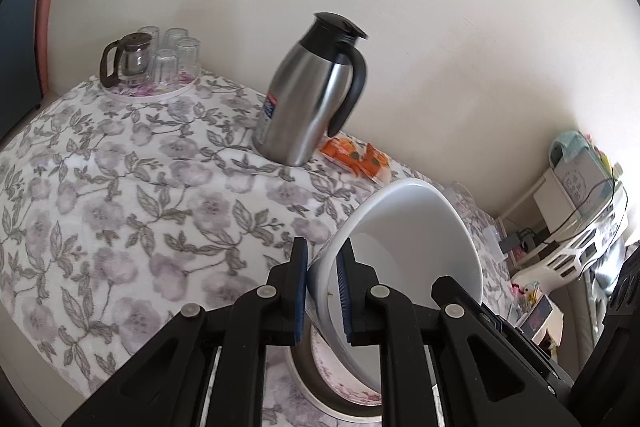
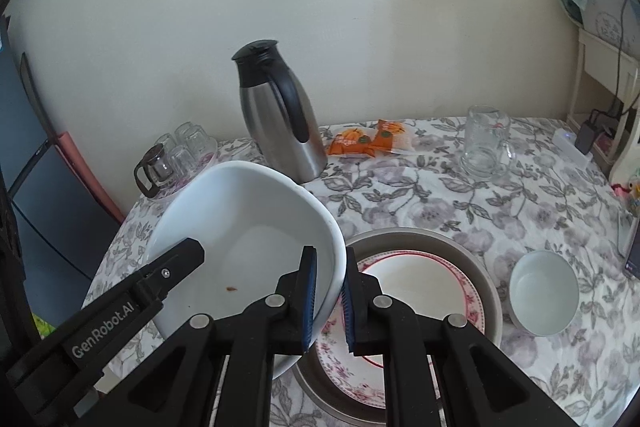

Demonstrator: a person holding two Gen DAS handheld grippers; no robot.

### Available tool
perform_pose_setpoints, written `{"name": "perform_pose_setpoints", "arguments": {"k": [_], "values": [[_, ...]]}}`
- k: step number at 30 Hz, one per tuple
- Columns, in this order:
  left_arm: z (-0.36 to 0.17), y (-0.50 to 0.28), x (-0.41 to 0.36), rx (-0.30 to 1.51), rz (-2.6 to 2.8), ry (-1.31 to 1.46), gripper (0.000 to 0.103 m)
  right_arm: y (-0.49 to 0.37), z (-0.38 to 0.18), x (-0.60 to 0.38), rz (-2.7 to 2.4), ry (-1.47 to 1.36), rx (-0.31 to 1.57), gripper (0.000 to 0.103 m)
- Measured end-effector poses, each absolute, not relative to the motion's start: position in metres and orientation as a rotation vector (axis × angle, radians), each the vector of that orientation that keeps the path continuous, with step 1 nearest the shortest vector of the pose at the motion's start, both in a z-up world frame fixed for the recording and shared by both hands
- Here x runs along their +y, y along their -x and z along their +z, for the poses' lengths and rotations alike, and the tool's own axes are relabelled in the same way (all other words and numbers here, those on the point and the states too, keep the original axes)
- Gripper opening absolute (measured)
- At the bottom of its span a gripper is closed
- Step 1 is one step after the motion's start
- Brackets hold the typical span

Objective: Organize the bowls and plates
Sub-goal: 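Carry the white square bowl over the tray and lower it into the strawberry bowl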

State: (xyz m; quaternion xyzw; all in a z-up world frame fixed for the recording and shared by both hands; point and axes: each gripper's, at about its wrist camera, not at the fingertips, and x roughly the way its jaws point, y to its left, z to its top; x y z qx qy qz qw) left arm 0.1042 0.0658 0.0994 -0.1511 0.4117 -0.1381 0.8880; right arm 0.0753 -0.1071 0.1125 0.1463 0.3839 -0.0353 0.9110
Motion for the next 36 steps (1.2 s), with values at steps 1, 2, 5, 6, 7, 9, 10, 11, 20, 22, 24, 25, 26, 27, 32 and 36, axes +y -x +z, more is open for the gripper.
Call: {"name": "perform_pose_setpoints", "arguments": {"k": [1, 2, 5, 6, 7, 9, 10, 11, 20, 22, 24, 25, 26, 27, 32, 36], "values": [[0.1, -0.103, 0.061, 0.855, -0.29, 0.305, 0.015, -0.073, 0.113, -0.112, -0.076, -0.311, 0.791, 0.013], [0.101, -0.102, 0.056, 0.855, -0.296, 0.299, 0.015, -0.071, 0.113, -0.118, -0.079, -0.32, 0.79, 0.013], [0.103, -0.1, 0.045, 0.857, -0.316, 0.294, 0.015, -0.066, 0.113, -0.131, -0.088, -0.342, 0.787, 0.013], [0.104, -0.099, 0.04, 0.856, -0.322, 0.286, 0.015, -0.065, 0.113, -0.136, -0.091, -0.348, 0.787, 0.013], [0.104, -0.098, 0.035, 0.856, -0.327, 0.282, 0.015, -0.063, 0.113, -0.14, -0.095, -0.352, 0.788, 0.013], [0.104, -0.096, 0.027, 0.858, -0.339, 0.275, 0.015, -0.059, 0.113, -0.149, -0.102, -0.361, 0.779, 0.013], [0.104, -0.096, 0.023, 0.86, -0.346, 0.275, 0.015, -0.058, 0.113, -0.153, -0.108, -0.363, 0.779, 0.013], [0.103, -0.095, 0.019, 0.862, -0.352, 0.276, 0.015, -0.056, 0.114, -0.157, -0.114, -0.363, 0.778, 0.013], [0.099, -0.089, -0.01, 0.879, -0.393, 0.268, 0.015, -0.046, 0.112, -0.185, -0.154, -0.372, 0.788, 0.013], [0.096, -0.089, -0.015, 0.888, -0.397, 0.267, 0.015, -0.045, 0.11, -0.189, -0.16, -0.37, 0.796, 0.013], [0.094, -0.088, -0.019, 0.896, -0.398, 0.266, 0.015, -0.045, 0.107, -0.193, -0.163, -0.371, 0.805, 0.013], [0.093, -0.088, -0.021, 0.899, -0.399, 0.265, 0.015, -0.045, 0.106, -0.194, -0.164, -0.373, 0.808, 0.013], [0.092, -0.088, -0.022, 0.904, -0.4, 0.265, 0.015, -0.045, 0.105, -0.196, -0.166, -0.378, 0.812, 0.013], [0.09, -0.088, -0.023, 0.908, -0.4, 0.264, 0.015, -0.046, 0.103, -0.197, -0.166, -0.381, 0.816, 0.013], [0.082, -0.091, -0.025, 0.934, -0.39, 0.255, 0.015, -0.051, 0.09, -0.2, -0.156, -0.405, 0.852, 0.013], [0.067, -0.098, -0.025, 0.979, -0.373, 0.257, 0.015, -0.057, 0.076, -0.199, -0.16, -0.409, 0.89, 0.013]]}}
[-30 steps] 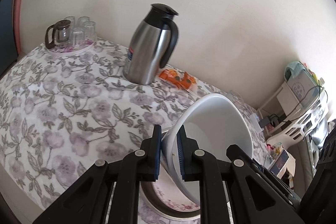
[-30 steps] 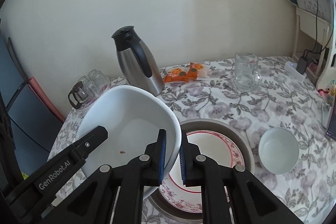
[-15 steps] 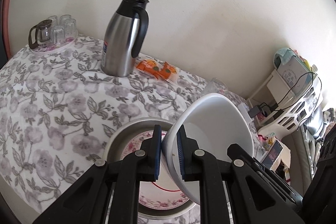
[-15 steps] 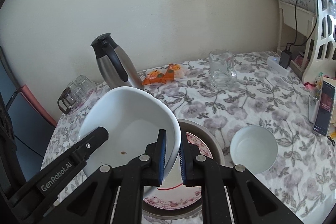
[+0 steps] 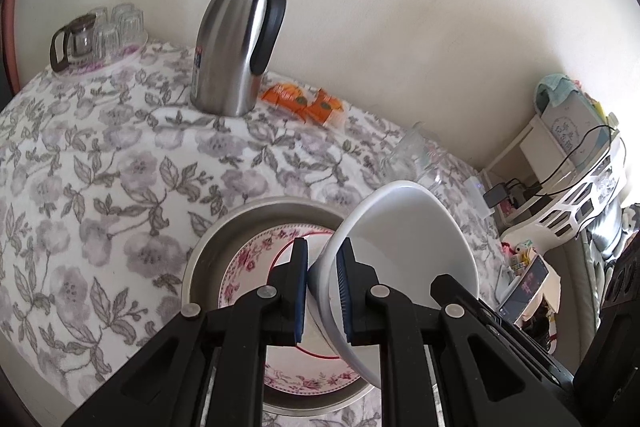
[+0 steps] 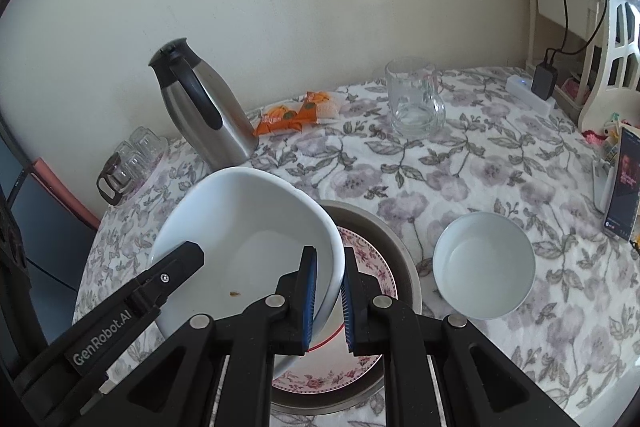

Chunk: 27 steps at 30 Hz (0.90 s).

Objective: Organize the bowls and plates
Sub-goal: 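Carry the white square bowl over the tray and lower it into the strawberry bowl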

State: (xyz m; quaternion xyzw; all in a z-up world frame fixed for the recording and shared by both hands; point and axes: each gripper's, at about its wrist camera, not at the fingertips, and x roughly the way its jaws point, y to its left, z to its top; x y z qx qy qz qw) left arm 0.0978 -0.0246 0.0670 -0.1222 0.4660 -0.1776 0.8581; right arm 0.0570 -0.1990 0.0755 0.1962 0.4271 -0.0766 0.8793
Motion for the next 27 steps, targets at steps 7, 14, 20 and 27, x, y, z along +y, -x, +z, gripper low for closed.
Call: {"name": "perform_pose_setpoints", "arguments": {"k": [7, 14, 20, 27], "values": [[0.049, -0.104, -0.026, 1.031, -0.354, 0.25, 0.015, -0.063, 0.057, -0.2, -0.167, -0.421, 0.936, 0.013], [0.036, -0.109, -0.027, 1.063, -0.344, 0.244, 0.015, -0.067, 0.046, -0.2, -0.175, -0.426, 0.963, 0.013], [0.03, -0.112, -0.028, 1.076, -0.337, 0.237, 0.015, -0.072, 0.04, -0.2, -0.178, -0.426, 0.977, 0.013], [0.02, -0.116, -0.029, 1.103, -0.328, 0.24, 0.015, -0.076, 0.033, -0.199, -0.187, -0.425, 0.998, 0.013]]}}
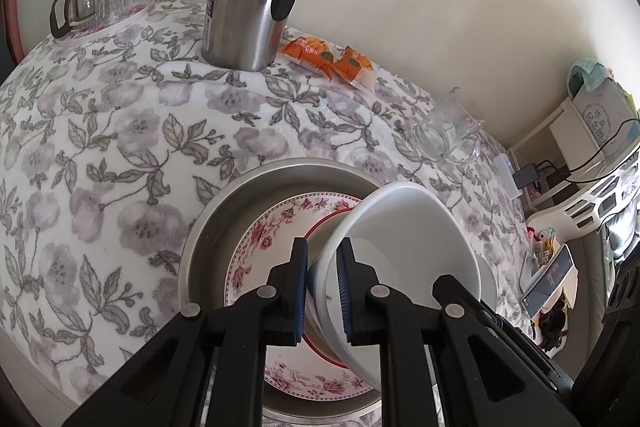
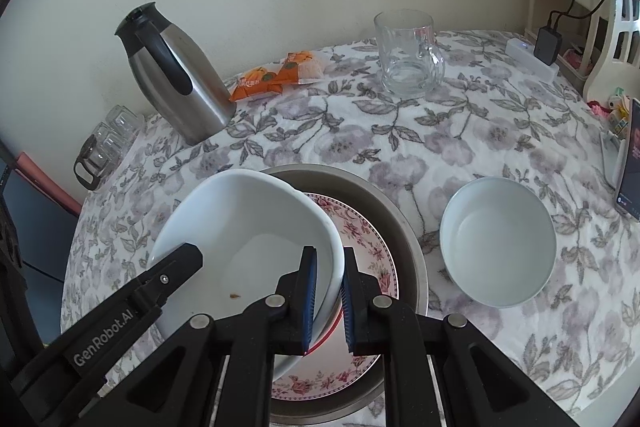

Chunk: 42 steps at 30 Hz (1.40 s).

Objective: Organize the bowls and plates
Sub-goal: 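Carry the white square bowl over the tray and lower it into the strawberry bowl, then open both tools to release the white square bowl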

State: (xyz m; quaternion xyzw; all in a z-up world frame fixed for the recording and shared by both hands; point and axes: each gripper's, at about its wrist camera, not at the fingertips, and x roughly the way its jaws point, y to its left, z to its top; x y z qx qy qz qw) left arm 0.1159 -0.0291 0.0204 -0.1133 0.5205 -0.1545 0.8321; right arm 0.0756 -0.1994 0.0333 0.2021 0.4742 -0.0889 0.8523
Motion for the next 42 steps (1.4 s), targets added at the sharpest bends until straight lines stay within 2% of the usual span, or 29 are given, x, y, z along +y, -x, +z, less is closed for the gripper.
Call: {"name": "perform_pose_setpoints", "arguments": {"k": [25, 40, 41, 42], "values": [[0.016, -0.12, -0.031, 1.121, -0.318, 0.236, 0.015, -0.079, 0.023, -0.199, -0.197, -0.432, 1.027, 0.016], [0.044, -0.113, -0.016, 1.046, -0.287, 0.235, 0.015, -0.071, 0.049, -0.202, -0.213, -0.398, 0.962, 0.015], [0.045, -0.113, -0.015, 1.044, -0.279, 0.235, 0.015, -0.071, 0.05, -0.202, -0.215, -0.397, 0.958, 0.015], [0.046, -0.113, -0.013, 1.043, -0.268, 0.234, 0.02, -0.07, 0.052, -0.203, -0.217, -0.395, 0.956, 0.015]]}}
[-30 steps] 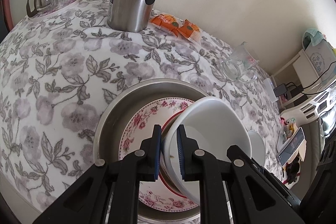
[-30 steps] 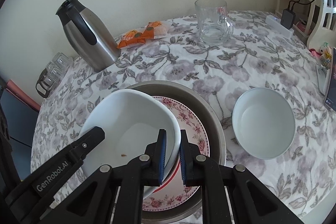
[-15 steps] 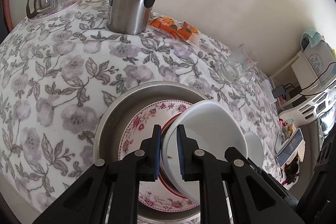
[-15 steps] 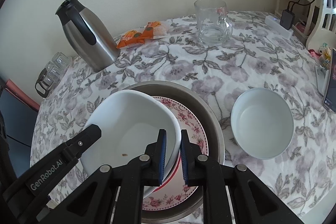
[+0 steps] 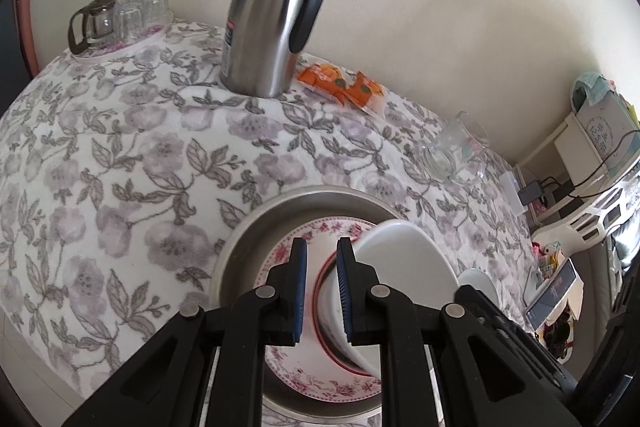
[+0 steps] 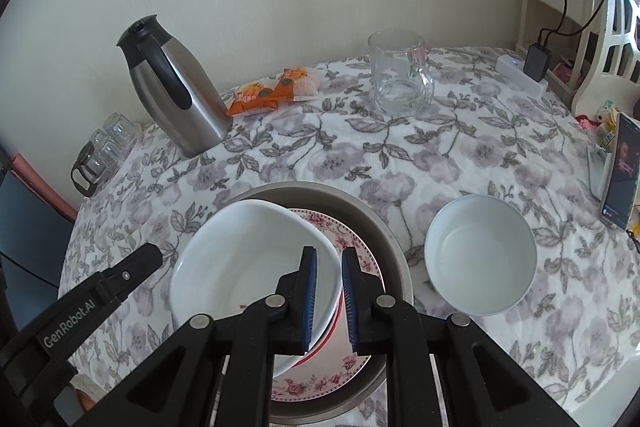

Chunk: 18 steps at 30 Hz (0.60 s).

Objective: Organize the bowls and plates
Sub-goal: 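Open both tools to release the white square bowl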

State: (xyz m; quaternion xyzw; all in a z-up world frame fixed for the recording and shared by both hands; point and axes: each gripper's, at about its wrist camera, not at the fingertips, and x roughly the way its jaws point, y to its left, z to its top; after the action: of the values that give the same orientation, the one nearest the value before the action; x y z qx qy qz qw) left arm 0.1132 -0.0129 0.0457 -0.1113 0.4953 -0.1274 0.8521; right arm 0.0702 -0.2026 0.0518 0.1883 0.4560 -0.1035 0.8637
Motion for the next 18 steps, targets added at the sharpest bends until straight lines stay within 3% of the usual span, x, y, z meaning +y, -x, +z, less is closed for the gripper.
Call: {"name": "perform_pose_setpoints", "arguments": {"k": [1, 3, 8, 11, 13, 16, 18], "values": [[0.046, -0.113, -0.011, 1.042, -0.256, 0.233, 0.025, -0.07, 0.053, -0.203, -0.22, -0.392, 0.953, 0.015], [0.046, -0.114, -0.007, 1.041, -0.228, 0.23, 0.049, -0.069, 0.055, -0.204, -0.23, -0.388, 0.948, 0.025], [0.043, -0.117, 0.002, 1.059, -0.157, 0.22, 0.057, -0.068, 0.055, -0.206, -0.249, -0.384, 0.95, 0.053], [0.04, -0.117, 0.005, 1.06, -0.116, 0.198, 0.078, -0.069, 0.053, -0.207, -0.255, -0.381, 0.955, 0.065], [0.039, -0.118, 0.007, 1.057, -0.092, 0.187, 0.078, -0.069, 0.052, -0.207, -0.255, -0.379, 0.959, 0.07], [0.037, -0.119, 0.011, 1.059, -0.074, 0.188, 0.083, -0.07, 0.051, -0.207, -0.255, -0.374, 0.96, 0.085], [0.036, -0.12, 0.013, 1.053, -0.062, 0.178, 0.089, -0.069, 0.052, -0.207, -0.255, -0.374, 0.955, 0.087]]}}
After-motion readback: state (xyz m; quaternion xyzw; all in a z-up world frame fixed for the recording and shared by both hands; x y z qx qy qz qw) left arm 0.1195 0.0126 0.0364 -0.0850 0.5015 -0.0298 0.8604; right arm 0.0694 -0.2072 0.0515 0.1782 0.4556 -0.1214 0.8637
